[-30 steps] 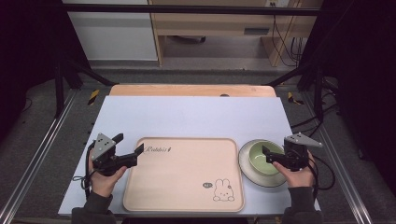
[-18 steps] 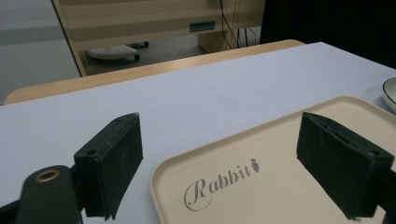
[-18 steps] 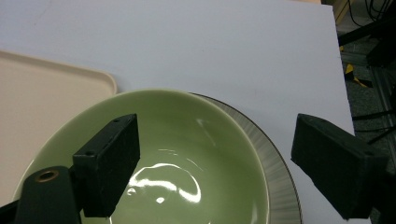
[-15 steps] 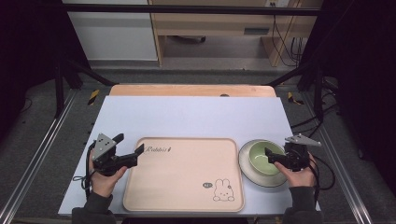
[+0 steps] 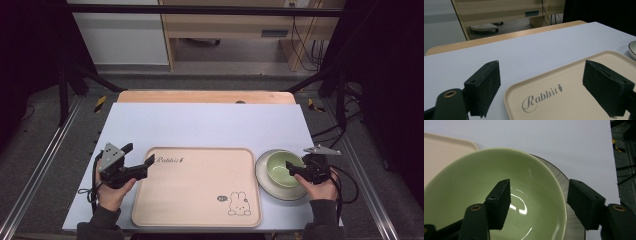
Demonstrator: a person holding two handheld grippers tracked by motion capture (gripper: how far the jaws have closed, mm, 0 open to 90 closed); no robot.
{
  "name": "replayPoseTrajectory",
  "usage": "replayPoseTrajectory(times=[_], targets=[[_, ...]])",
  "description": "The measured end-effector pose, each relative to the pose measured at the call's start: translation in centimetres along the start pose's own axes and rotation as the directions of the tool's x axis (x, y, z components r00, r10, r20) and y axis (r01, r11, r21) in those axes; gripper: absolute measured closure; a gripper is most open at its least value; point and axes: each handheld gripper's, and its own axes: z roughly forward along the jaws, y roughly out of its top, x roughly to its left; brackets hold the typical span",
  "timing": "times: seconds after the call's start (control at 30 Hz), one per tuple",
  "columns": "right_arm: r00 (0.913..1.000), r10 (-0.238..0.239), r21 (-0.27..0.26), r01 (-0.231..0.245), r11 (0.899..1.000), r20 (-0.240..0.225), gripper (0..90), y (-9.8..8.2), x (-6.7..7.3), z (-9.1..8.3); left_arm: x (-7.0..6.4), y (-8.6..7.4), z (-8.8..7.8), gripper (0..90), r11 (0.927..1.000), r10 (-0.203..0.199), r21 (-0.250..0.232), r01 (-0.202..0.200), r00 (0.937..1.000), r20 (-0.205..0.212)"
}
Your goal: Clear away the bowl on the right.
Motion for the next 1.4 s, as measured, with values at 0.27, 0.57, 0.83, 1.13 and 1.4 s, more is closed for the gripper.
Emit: replayPoseTrajectory(times=[0.27,0.57,0.83,1.13,1.4], targets=[[0.9999,0.012,0.045,-0.012,0.999,-0.006,49.6,0.0,0.0,0.1,0.0,0.0,0.0,14.3,1.0,0.0,0.001,0.0,1.0,0.001],[0.9991,0.041,0.099,-0.04,0.994,-0.008,57.8,-0.1,-0.4,0.3,-0.1,0.0,0.1,14.5,1.0,0.0,0.001,0.0,1.0,0.002],[0.996,0.089,0.129,-0.09,0.988,0.009,68.9,-0.2,-0.7,0.4,-0.1,-0.1,0.1,14.6,1.0,0.002,0.007,-0.002,1.0,0.003],[0.994,0.108,0.152,-0.109,0.982,0.016,75.3,-0.3,-1.0,0.6,-0.1,-0.1,0.2,14.9,1.0,0.004,0.008,-0.004,1.0,0.004],[0.9903,0.139,0.166,-0.138,0.976,0.009,79.9,-0.5,-1.2,0.8,-0.1,-0.1,0.2,15.1,1.0,0.005,0.008,-0.005,1.0,0.003]])
